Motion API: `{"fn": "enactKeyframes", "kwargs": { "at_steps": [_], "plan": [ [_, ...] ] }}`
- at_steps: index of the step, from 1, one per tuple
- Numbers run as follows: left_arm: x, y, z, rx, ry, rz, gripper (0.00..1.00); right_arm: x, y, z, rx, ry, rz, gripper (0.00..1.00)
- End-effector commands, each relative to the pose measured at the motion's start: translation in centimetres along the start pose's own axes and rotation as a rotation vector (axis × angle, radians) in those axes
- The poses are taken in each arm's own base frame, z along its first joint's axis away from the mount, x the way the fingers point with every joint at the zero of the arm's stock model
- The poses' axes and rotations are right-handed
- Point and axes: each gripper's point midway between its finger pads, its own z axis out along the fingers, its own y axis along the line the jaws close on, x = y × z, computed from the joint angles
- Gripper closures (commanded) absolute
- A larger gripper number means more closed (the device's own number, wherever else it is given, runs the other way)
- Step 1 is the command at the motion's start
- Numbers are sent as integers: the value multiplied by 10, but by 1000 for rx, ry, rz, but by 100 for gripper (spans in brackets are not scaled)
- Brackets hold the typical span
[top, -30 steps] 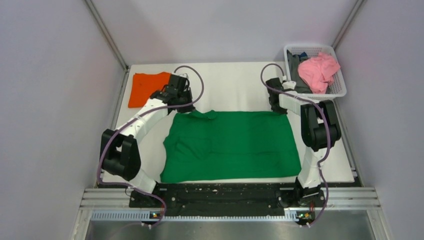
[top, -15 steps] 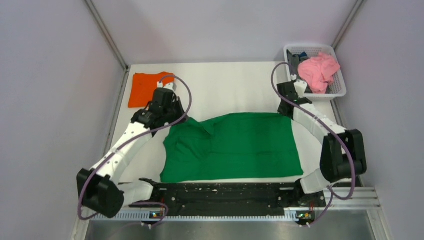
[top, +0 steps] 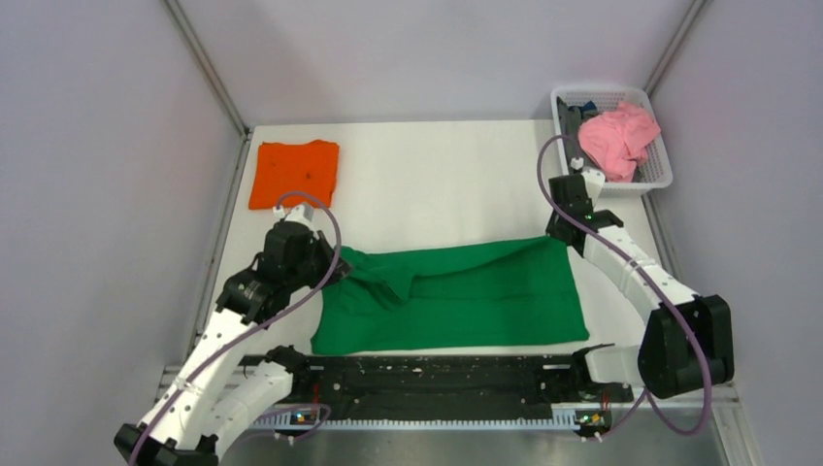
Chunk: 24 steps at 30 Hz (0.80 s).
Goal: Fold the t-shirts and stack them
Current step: Fold the other side of the tshirt into a rectangle
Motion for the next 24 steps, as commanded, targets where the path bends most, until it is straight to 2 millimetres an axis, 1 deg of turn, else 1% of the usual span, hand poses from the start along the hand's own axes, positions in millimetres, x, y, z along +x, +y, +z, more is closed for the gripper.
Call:
{"fn": "enactKeyframes", "kwargs": {
  "at_steps": [1,6,9,11,13,14,15,16,17,18,19,21,22,24],
  "plan": [
    [15,16,-8,-48,14,-51,100,-1,-4,-15,-22,-18,-6,100],
    [34,29,-13,-68,48,-81,100,7,-8,-17,-23,-6,-12,100],
    [49,43,-14,-97,71,-106,100,16,-11,-16,-17,12,-15,99],
    [63,54,-14,-119,97,-128,100,26,-16,-13,2,29,-15,97],
    [76,63,-14,-131,121,-150,100,39,-26,-11,38,50,-10,91],
    [82,65,-15,-125,132,-164,96,44,-31,-10,63,57,-3,88],
    [89,66,-15,-114,148,-177,92,50,-35,-11,79,70,2,86],
    [98,64,-17,-90,177,-188,86,56,-40,-11,97,82,10,82],
    [106,65,-17,-79,201,-199,74,60,-44,-13,110,87,19,69],
    [110,66,-19,-75,210,-214,60,62,-46,-14,119,90,25,55],
    [113,69,-21,-80,212,-220,44,62,-49,-16,129,86,36,43],
    [114,73,-26,-94,198,-232,6,58,-53,-20,141,65,63,30],
    [111,72,-28,-91,186,-229,2,55,-53,-23,136,50,71,25],
    [103,66,-31,-71,158,-217,1,48,-51,-28,117,26,89,17]
  ]
}}
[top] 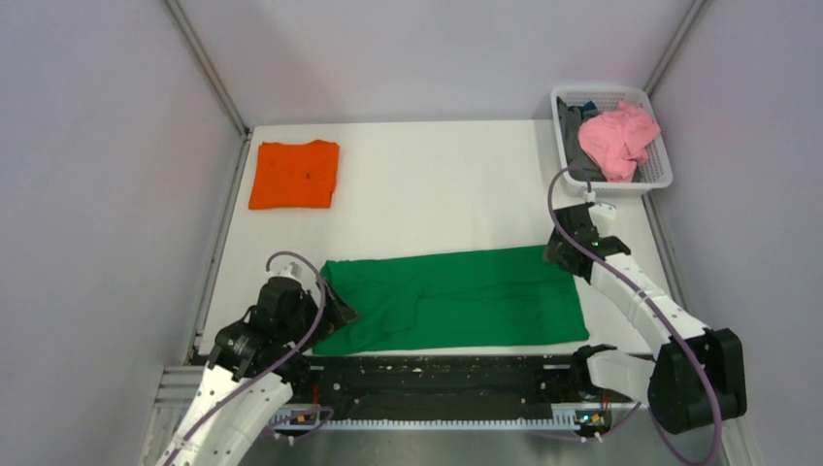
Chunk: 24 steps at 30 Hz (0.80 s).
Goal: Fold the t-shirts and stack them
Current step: Fold the other side of the tshirt into a rectangle, then rotate the tshirt 90 degrees
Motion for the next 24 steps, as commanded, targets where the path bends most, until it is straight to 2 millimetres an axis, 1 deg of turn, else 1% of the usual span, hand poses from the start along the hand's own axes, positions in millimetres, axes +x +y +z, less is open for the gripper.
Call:
{"fn": "enactKeyframes", "kwargs": {
  "at_steps": [1,2,4,6,7,8,9,10,11,12,13,14,15,16,17,18,19,20,21,23,24],
  "plan": [
    [-8,-13,-11,46,-32,0,1,-22,-2,-19,-24,-95,82,15],
    [-12,-20,-10,67,-44,11,1,-24,0,-22,-46,-101,81,13],
    [-19,-34,-4,106,-44,31,1,-26,12,-28,-128,-108,61,12],
    [-24,-51,6,156,-26,55,1,-21,32,-31,-255,-95,19,10],
    [-26,-58,14,170,-13,64,1,-18,46,-32,-341,-92,-4,9],
    [-27,-64,22,182,9,70,1,-13,63,-35,-439,-81,-34,9],
    [-32,-69,32,187,12,73,1,-9,83,-40,-558,-65,-57,9],
    [-36,-74,44,191,15,56,1,-2,97,-42,-635,-37,-68,9],
    [-41,-89,57,258,4,45,1,4,108,-43,-696,-10,-77,9],
    [-43,-99,70,307,14,44,1,7,118,-44,-739,6,-83,8],
    [-43,-103,82,322,30,23,1,11,126,-41,-755,25,-94,6],
    [-45,-105,94,318,45,14,1,14,131,-38,-753,35,-109,6],
    [-45,-103,106,287,64,13,1,18,135,-34,-742,47,-129,6],
    [-47,-97,118,231,74,6,1,22,138,-28,-725,59,-145,6],
    [-47,-86,133,156,96,3,1,27,141,-24,-712,76,-157,6],
    [-52,-82,139,114,86,9,1,33,142,-19,-700,99,-168,6],
    [-54,-71,152,40,94,9,1,38,142,-15,-686,118,-178,6],
    [-59,-65,159,-9,96,15,1,44,140,-12,-666,140,-191,6],
    [-67,-64,165,-44,86,24,1,48,136,-9,-637,155,-201,6],
    [-88,-69,176,-99,37,26,1,59,127,-7,-599,178,-215,6],
    [-102,-78,181,-101,7,23,1,69,121,-7,-592,200,-221,6]
  ]
}}
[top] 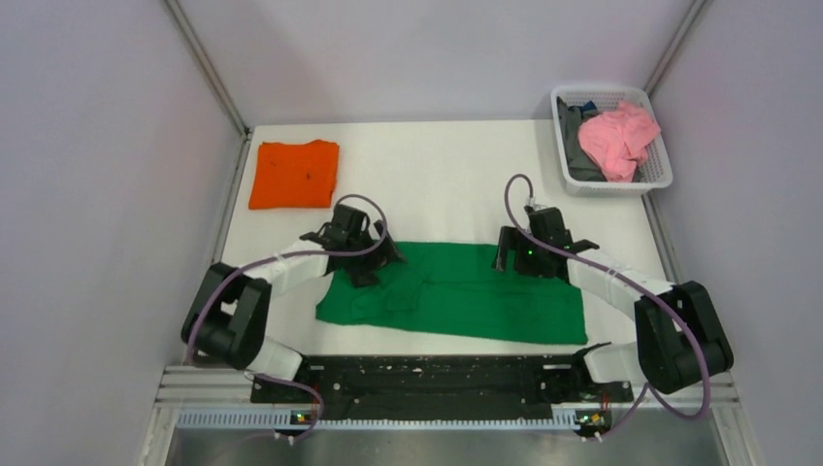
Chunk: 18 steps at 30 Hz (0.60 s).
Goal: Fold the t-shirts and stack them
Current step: Rotate the tshirt 90 degrees
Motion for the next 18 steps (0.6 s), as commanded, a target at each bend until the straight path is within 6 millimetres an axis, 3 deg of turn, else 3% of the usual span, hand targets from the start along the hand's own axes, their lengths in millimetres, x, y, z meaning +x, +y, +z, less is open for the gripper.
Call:
{"fn": "enactKeyframes", "kwargs": {
  "at_steps": [1,3,5,7,10,14,15,18],
  "plan": [
    [-66,-18,21,-66,-191,49,1,21,-1,-3,11,48,-20,7],
    [-98,-55,33,9,-254,81,1,45,-1,-8,-1,93,-9,7],
    [-125,-77,54,9,-265,106,1,68,6,-15,-45,145,-15,7],
    [-145,-96,85,-6,-217,126,1,87,18,-24,-104,184,-31,7],
    [-168,-146,136,104,-148,150,2,110,39,-36,-193,231,-49,7],
    [-187,-202,193,281,-55,92,1,124,77,-46,-320,263,-95,2],
    [-189,-204,214,313,-41,49,1,125,86,-45,-340,267,-92,1],
    [-213,-232,232,484,-116,-103,1,118,117,-42,-416,239,-124,1]
  ]
}}
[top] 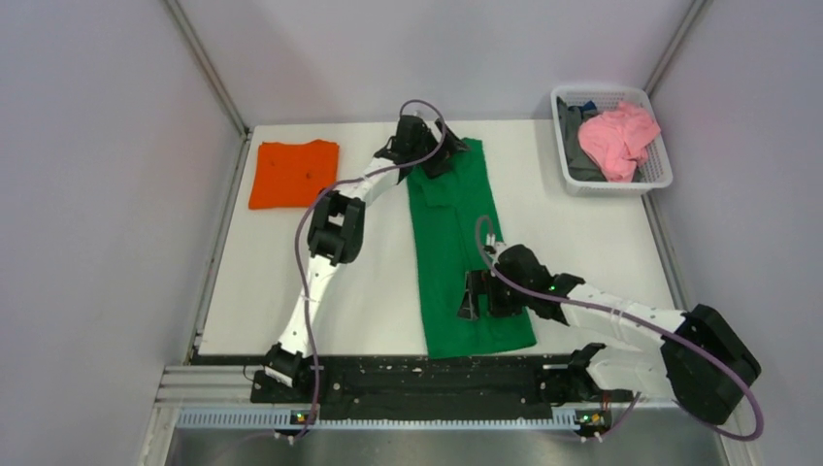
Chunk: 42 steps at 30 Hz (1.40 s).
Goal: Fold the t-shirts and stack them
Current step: Rotate the tshirt 90 degrees
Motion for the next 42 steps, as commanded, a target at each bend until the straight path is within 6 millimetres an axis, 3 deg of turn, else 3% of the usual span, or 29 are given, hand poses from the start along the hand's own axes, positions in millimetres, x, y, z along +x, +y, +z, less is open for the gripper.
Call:
{"fn": "enactKeyframes", "kwargs": {
  "at_steps": [1,4,8,11,14,19,22,24,27,31,32,34,38,42],
  "plan": [
    [4,27,52,109,-46,-253,1,-8,42,12,-102,19,-6,1],
    [-9,24,70,163,-132,-325,1,-30,60,18,-96,-30,-83,1],
    [-31,9,72,200,-253,-313,1,-48,87,27,-159,-44,-117,1],
    [-46,2,62,178,-291,-246,1,-58,78,26,-87,-73,-148,1],
    [-61,-32,36,193,-291,-150,1,-63,48,10,79,-105,-204,1],
    [-61,-128,-26,279,-265,72,1,-48,25,-10,167,-61,-254,1],
    [-45,-148,-70,215,-230,178,1,-39,13,-25,214,-56,-234,1],
    [-31,-148,-104,168,-201,224,1,-38,4,-35,249,-95,-192,1],
    [3,-124,-156,27,-136,255,1,-31,-8,-45,285,-132,-111,1],
    [79,-57,-216,-159,-42,297,1,-21,-32,-52,368,-181,30,1],
    [95,-52,-236,-160,-42,307,1,-21,-37,-55,377,-201,72,1],
    [141,-11,-256,-206,24,288,2,-18,-46,-58,391,-225,150,1],
    [217,48,-286,-252,147,218,13,-16,-60,-62,374,-261,241,6],
    [272,80,-301,-263,258,126,19,-9,-70,-64,384,-289,293,18]
  ]
}}
